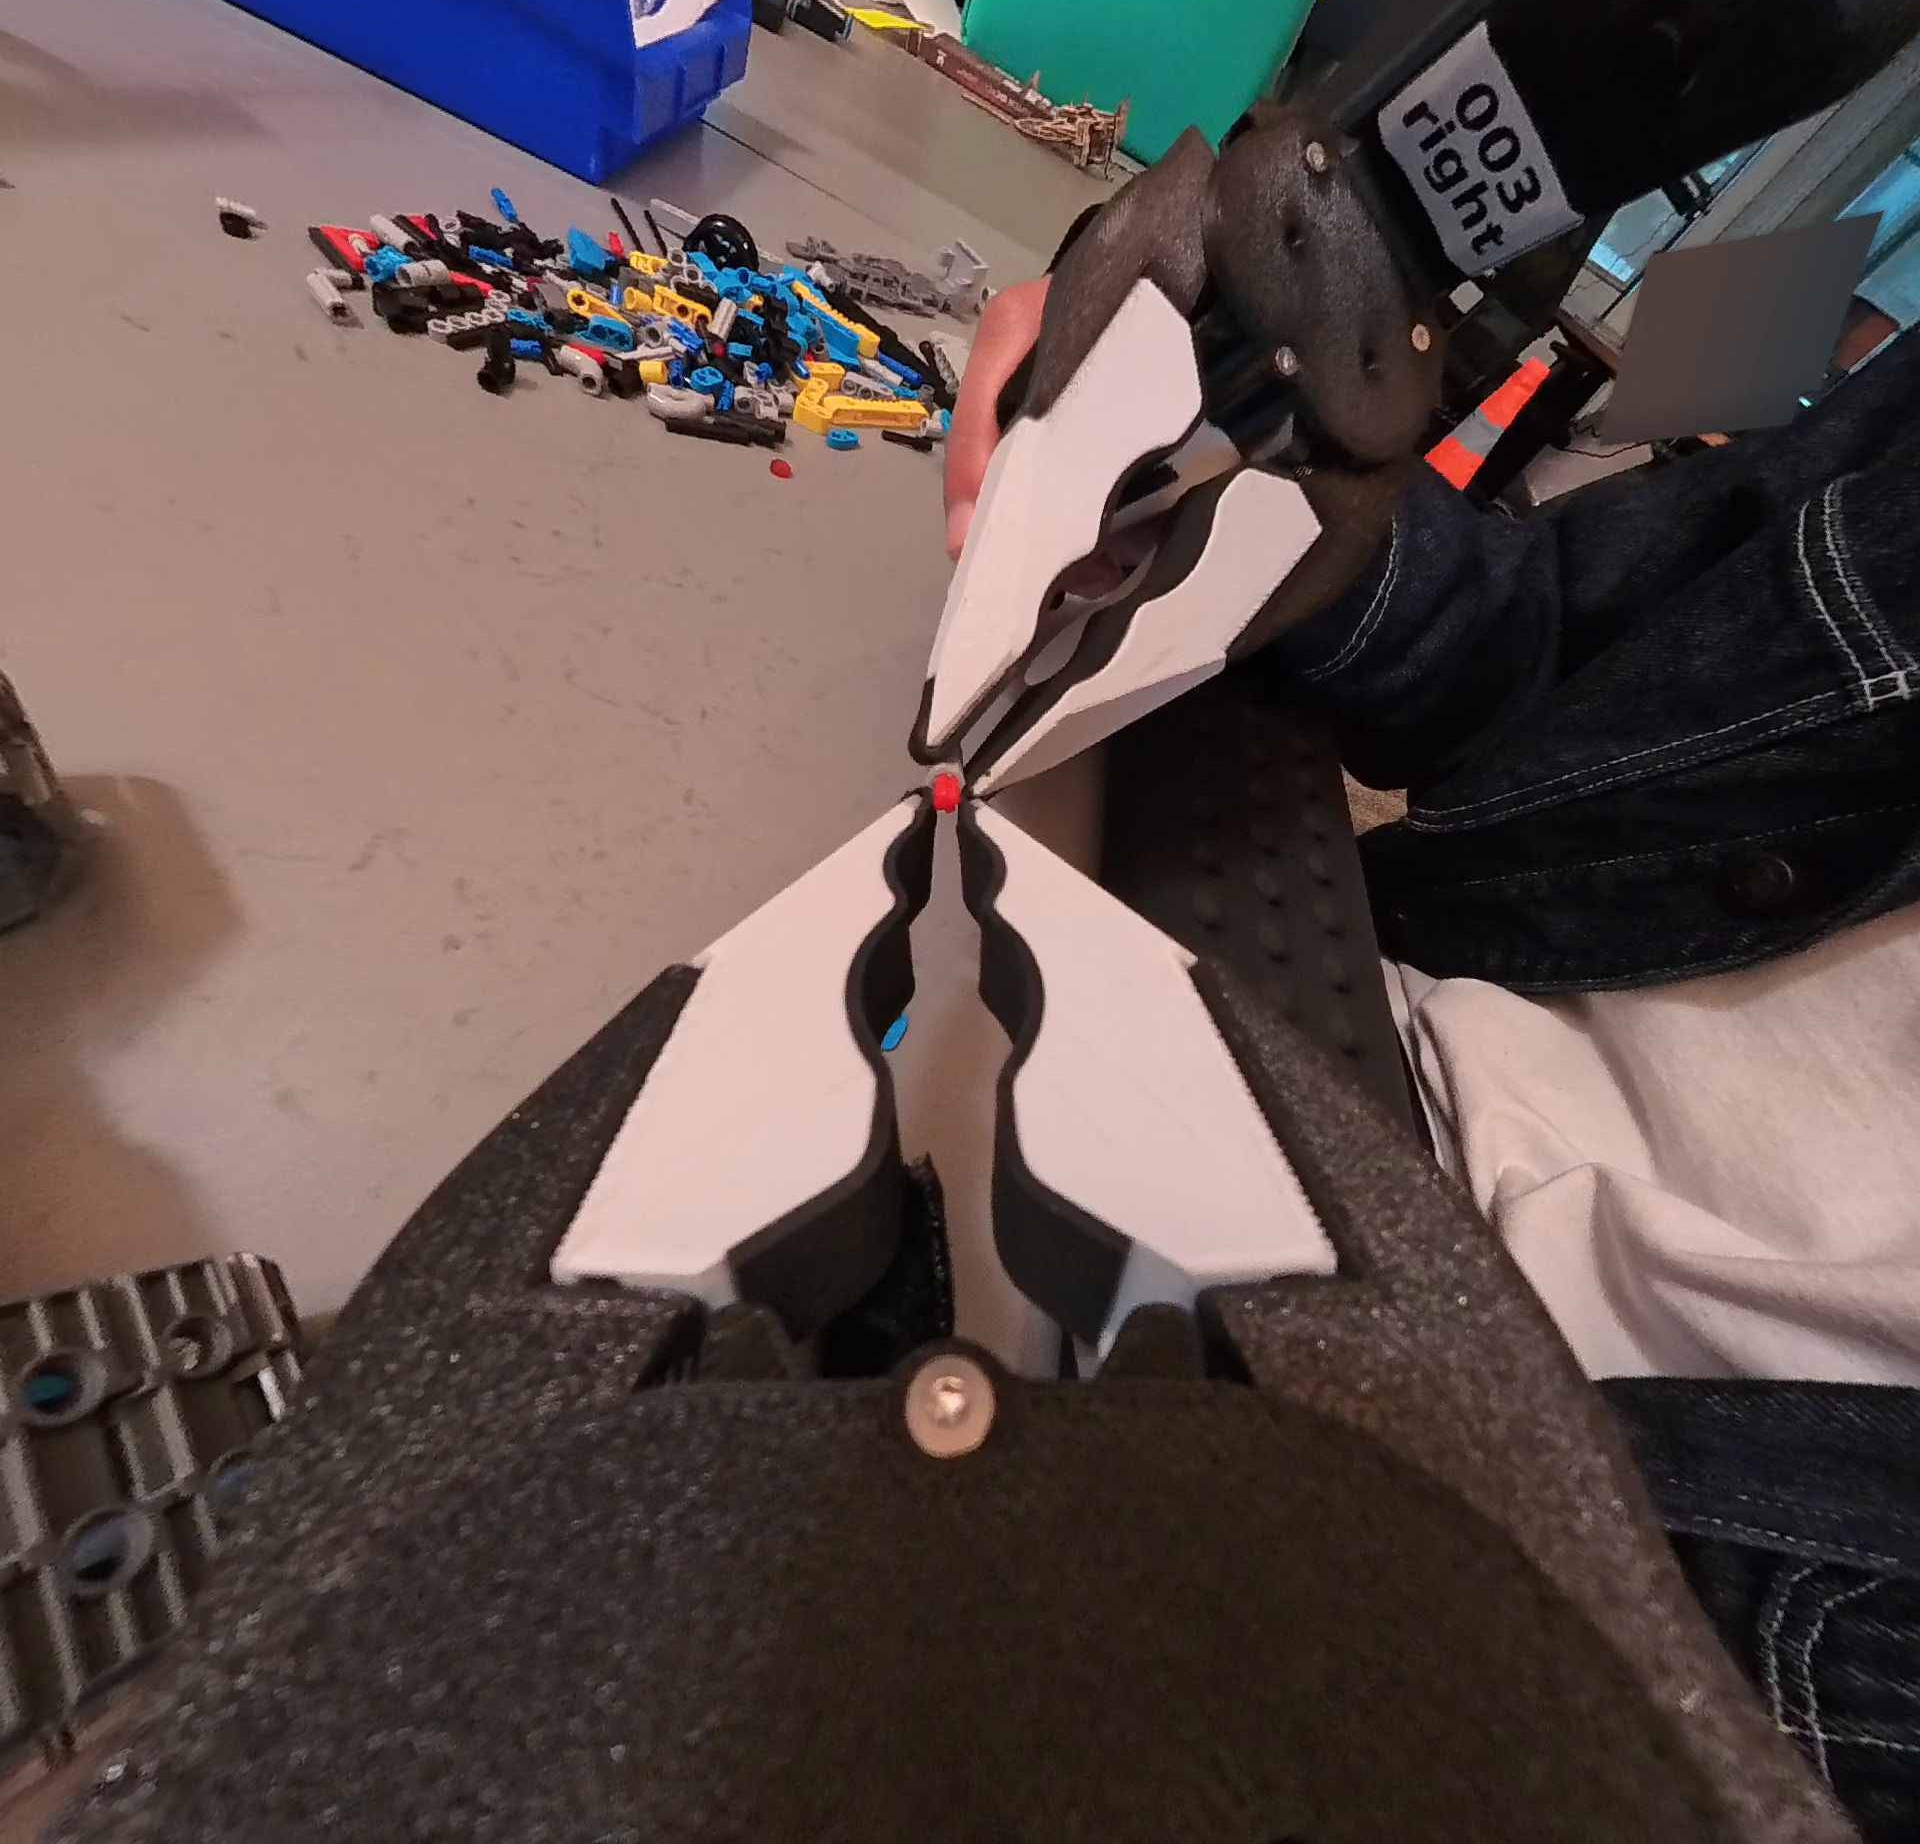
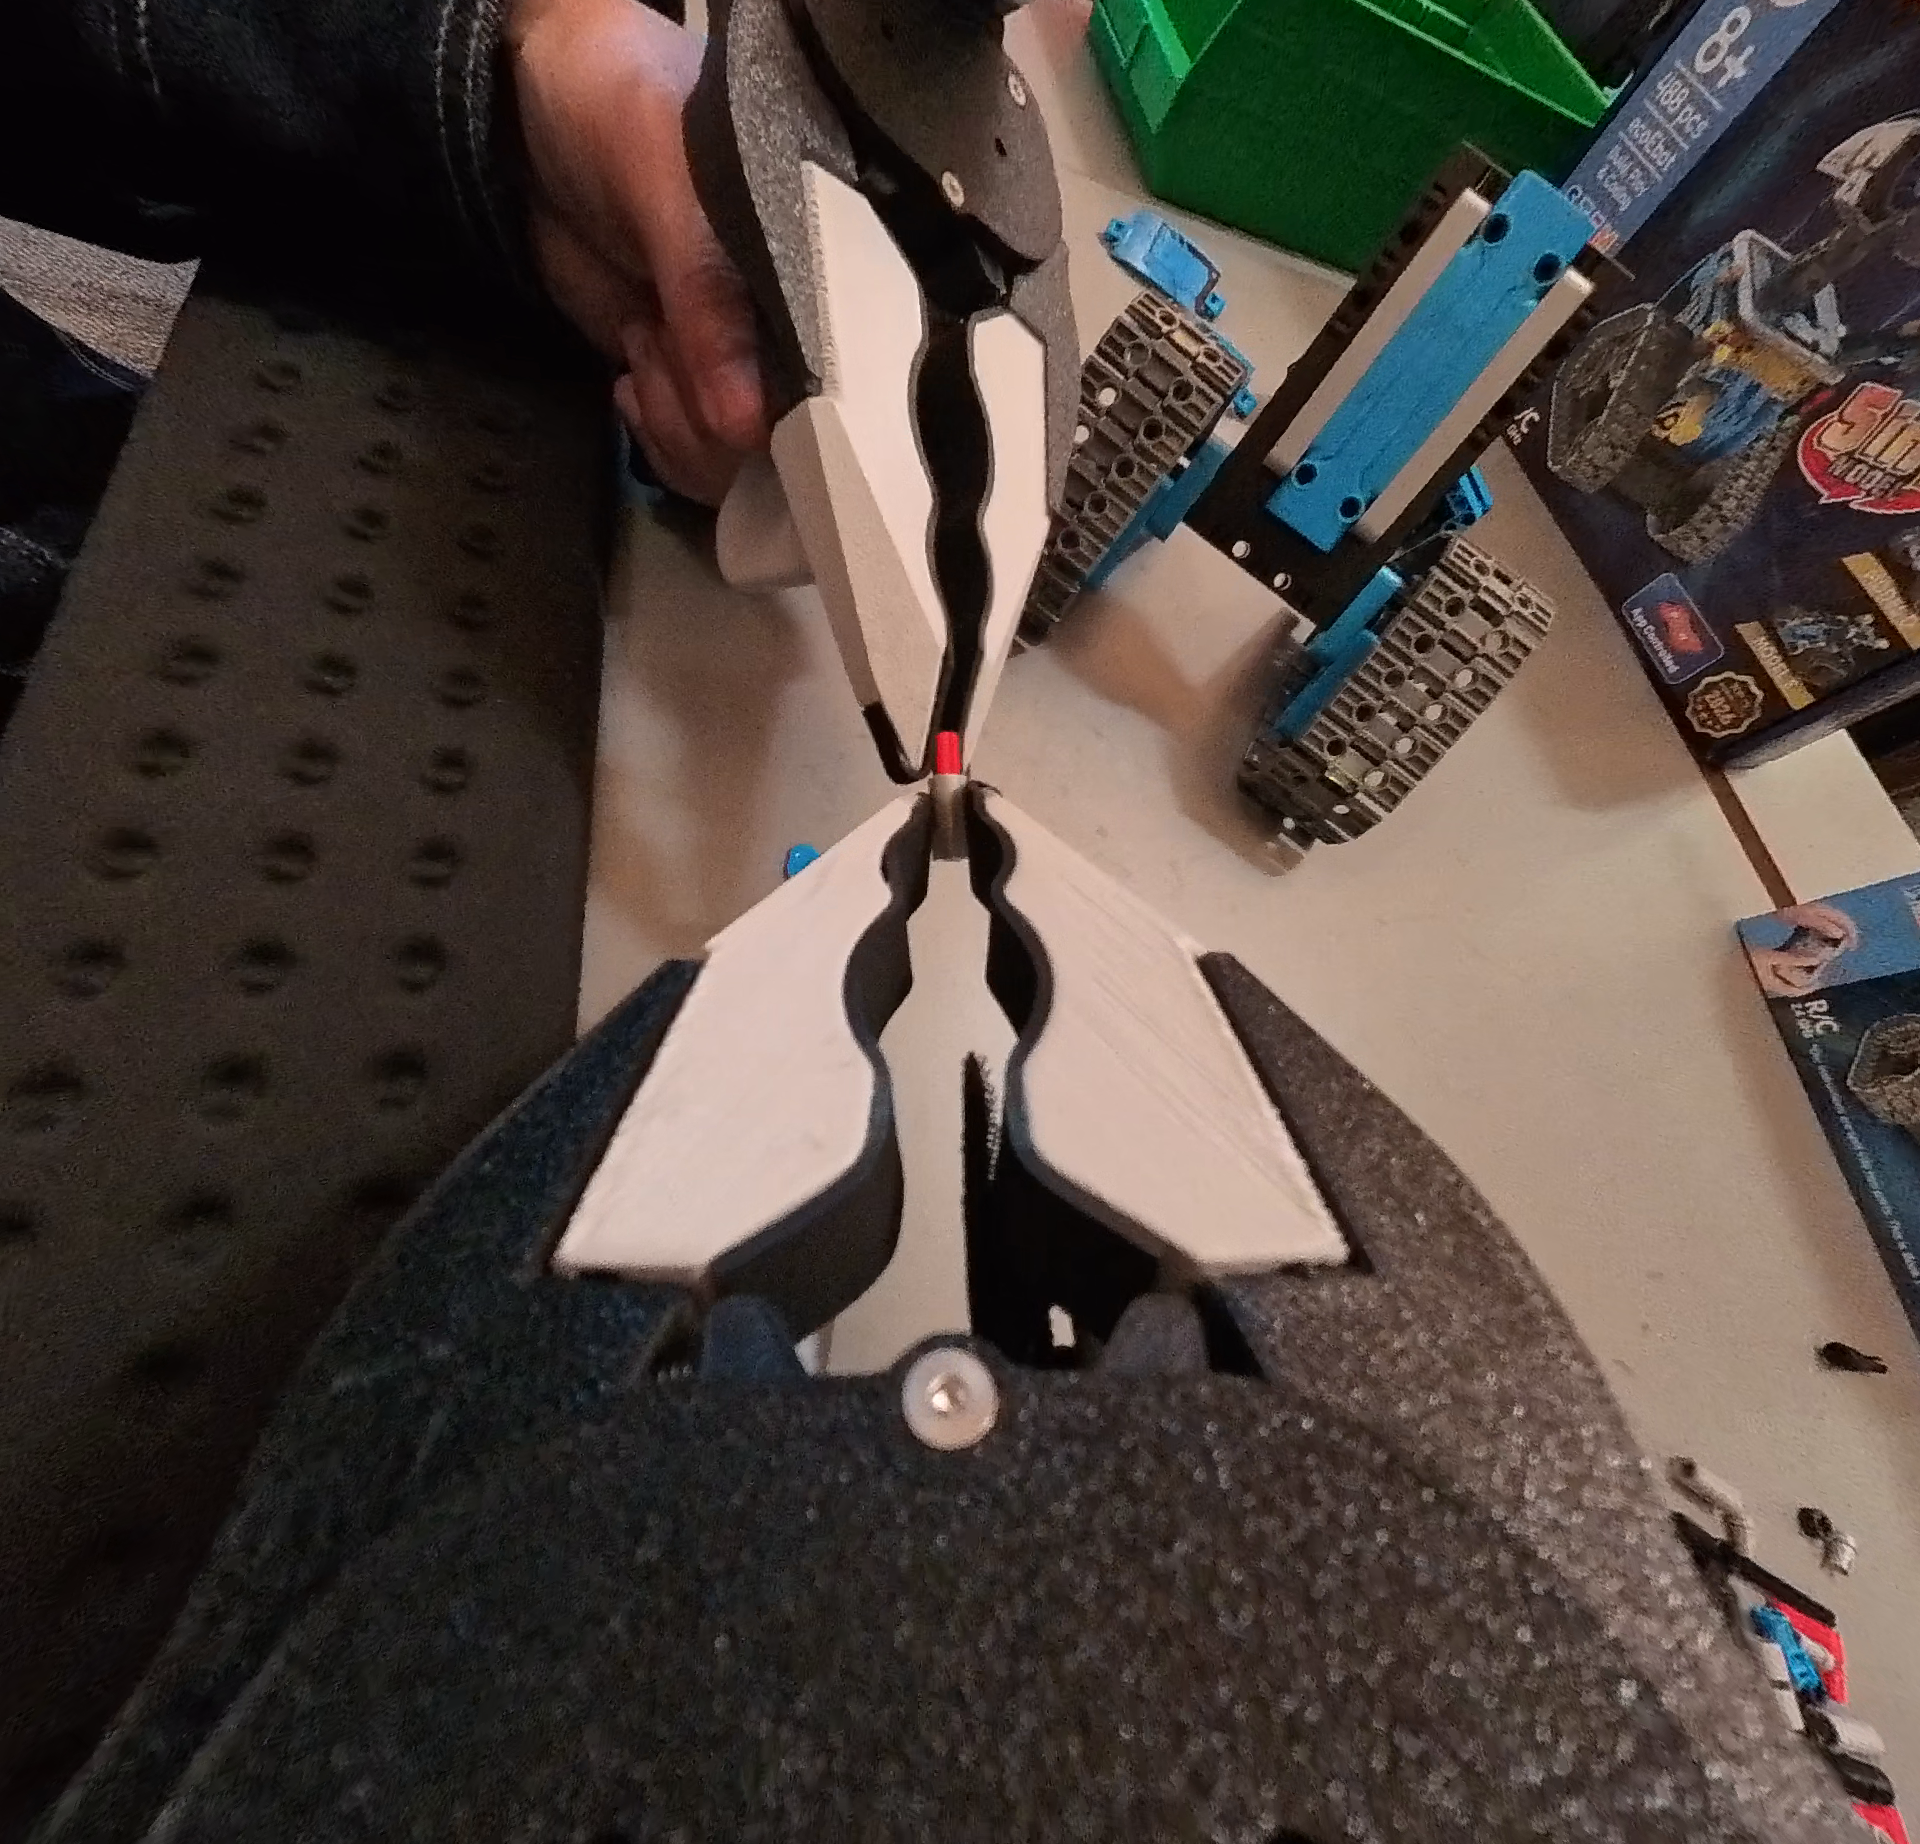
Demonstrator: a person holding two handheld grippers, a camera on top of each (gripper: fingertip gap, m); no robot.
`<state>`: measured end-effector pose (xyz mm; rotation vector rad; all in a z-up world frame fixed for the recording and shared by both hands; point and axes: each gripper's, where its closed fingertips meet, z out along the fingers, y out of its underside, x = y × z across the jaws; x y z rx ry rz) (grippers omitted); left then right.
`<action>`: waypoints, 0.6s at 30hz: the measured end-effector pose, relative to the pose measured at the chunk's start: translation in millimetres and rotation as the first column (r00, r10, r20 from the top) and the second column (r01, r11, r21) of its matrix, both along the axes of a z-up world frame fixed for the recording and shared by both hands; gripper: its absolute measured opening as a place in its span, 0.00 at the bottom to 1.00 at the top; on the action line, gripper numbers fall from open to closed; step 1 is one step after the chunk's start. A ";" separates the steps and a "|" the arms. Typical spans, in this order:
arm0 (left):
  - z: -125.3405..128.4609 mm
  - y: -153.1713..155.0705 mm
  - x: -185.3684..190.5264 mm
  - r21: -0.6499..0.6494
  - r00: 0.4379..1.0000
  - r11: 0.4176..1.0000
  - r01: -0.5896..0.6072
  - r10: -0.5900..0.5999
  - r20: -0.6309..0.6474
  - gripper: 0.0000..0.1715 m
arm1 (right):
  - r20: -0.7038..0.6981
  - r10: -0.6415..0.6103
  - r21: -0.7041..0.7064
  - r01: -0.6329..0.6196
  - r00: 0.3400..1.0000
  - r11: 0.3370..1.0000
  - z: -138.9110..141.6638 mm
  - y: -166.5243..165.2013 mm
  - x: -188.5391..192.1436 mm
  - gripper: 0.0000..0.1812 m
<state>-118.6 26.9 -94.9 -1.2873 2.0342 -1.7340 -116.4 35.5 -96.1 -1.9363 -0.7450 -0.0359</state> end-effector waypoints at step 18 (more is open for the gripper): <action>-2.5 8.9 2.8 -0.069 0.997 0.997 -0.027 0.022 -0.071 0.01 | 0.195 -0.072 0.062 0.061 0.978 0.996 -7.7 7.2 2.4 0.12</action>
